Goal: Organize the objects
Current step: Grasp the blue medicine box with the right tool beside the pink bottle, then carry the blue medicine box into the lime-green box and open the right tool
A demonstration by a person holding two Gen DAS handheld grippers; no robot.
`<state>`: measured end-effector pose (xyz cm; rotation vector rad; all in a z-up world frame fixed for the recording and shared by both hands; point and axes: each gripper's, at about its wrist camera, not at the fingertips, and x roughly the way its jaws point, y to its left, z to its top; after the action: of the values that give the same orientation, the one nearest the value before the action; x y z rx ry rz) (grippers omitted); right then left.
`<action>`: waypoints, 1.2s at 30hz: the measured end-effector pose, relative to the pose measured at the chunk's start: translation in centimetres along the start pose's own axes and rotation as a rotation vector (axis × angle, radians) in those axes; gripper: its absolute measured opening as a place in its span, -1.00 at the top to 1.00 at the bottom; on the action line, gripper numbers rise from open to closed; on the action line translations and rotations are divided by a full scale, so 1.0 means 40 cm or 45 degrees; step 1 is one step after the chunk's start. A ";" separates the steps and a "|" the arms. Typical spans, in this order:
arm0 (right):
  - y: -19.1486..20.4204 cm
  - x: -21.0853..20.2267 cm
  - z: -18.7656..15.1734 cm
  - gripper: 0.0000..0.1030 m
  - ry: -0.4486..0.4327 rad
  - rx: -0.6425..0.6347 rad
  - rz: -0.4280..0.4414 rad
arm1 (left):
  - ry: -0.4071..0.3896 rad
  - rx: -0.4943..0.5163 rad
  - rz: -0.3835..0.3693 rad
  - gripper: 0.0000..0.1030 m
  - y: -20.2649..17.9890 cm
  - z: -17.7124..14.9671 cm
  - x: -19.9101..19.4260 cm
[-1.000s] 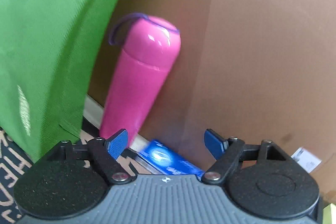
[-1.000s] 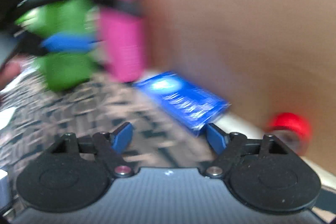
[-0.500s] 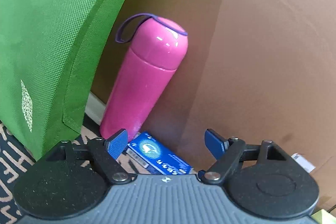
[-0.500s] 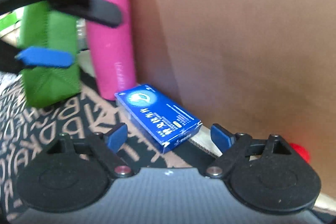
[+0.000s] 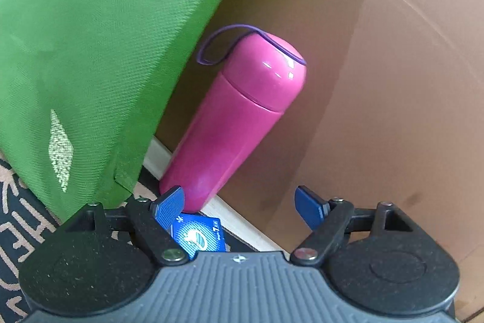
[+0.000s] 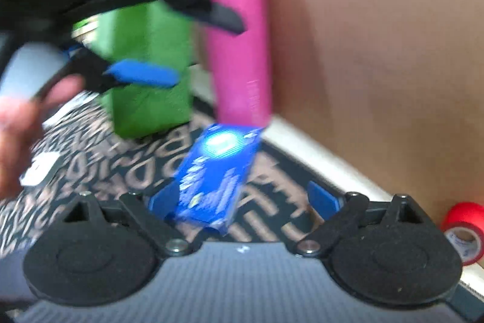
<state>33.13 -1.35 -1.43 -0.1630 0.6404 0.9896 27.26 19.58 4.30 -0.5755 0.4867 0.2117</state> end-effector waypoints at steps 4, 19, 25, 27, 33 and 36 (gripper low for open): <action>0.003 0.041 0.015 -0.90 0.013 0.055 0.013 | -0.005 0.017 0.007 -0.62 -0.008 -0.005 0.004; 0.098 -0.001 -0.077 -0.10 0.065 -0.025 -0.359 | 0.039 0.056 -0.043 -0.64 -0.049 -0.037 0.029; 0.052 -0.171 -0.183 -0.10 0.058 0.013 -0.479 | 0.051 0.151 -0.044 -0.64 -0.098 -0.070 0.043; 0.029 -0.229 -0.217 -0.10 0.050 0.047 -0.531 | 0.071 0.186 -0.062 -0.64 -0.119 -0.087 0.054; -0.036 -0.361 -0.323 -0.10 0.003 0.239 -0.769 | 0.167 0.330 -0.157 -0.66 -0.209 -0.174 0.108; -0.058 -0.375 -0.338 -0.15 -0.004 0.282 -0.776 | 0.224 0.384 -0.237 -0.66 -0.258 -0.242 0.144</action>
<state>23.49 -19.06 -4.12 -0.1479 0.6393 0.3299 31.89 5.93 -0.78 -0.3417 0.6188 -0.0906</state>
